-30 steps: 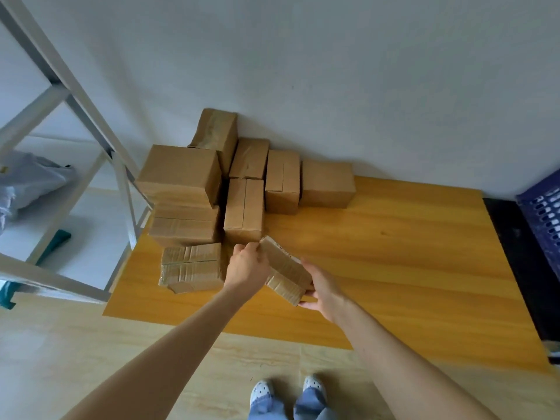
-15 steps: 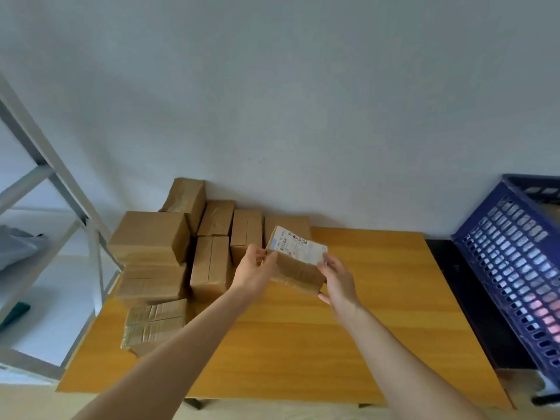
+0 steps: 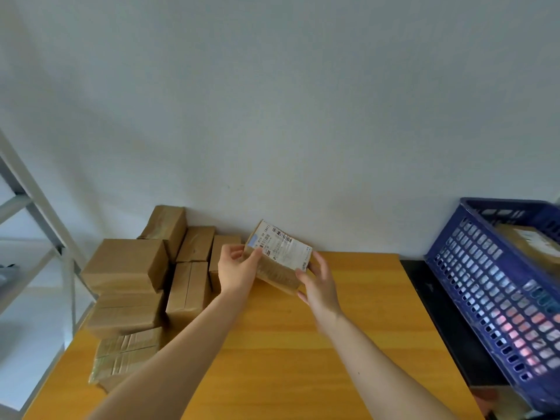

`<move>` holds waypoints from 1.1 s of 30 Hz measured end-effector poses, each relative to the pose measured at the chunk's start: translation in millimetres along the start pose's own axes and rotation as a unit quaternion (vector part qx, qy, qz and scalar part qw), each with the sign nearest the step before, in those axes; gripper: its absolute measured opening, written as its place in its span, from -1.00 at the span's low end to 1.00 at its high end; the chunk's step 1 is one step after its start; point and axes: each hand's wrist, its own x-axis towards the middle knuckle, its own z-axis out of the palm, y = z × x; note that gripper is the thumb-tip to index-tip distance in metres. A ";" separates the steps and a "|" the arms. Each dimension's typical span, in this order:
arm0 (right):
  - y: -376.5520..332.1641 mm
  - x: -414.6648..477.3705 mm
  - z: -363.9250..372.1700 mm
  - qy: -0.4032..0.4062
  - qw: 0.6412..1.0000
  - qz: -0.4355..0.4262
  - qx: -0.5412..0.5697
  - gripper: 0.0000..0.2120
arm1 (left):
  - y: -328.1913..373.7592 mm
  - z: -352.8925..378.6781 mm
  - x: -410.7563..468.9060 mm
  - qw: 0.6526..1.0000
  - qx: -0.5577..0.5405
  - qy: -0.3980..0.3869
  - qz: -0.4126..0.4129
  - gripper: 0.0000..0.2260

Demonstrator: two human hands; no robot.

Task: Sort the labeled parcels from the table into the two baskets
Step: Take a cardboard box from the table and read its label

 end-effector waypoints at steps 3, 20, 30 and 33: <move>-0.8 -0.5 -2.1 0.000 1.000 0.003 -0.030 -0.47 | 7.9 -10.9 7.5 0.999 0.023 -0.029 0.012 -0.77; -31.5 -1.6 -19.5 -0.219 0.969 0.079 -0.085 -0.60 | 82.8 -48.9 31.1 0.898 0.225 -0.377 0.009 -0.75; -40.3 7.5 -5.3 -0.054 0.997 0.018 0.044 -0.62 | 65.2 -34.7 21.0 0.949 0.131 -0.288 -0.011 -0.39; -40.4 7.8 3.0 -0.029 0.999 -0.004 0.029 -0.63 | 51.0 -31.4 16.7 0.948 0.133 -0.290 -0.008 -0.47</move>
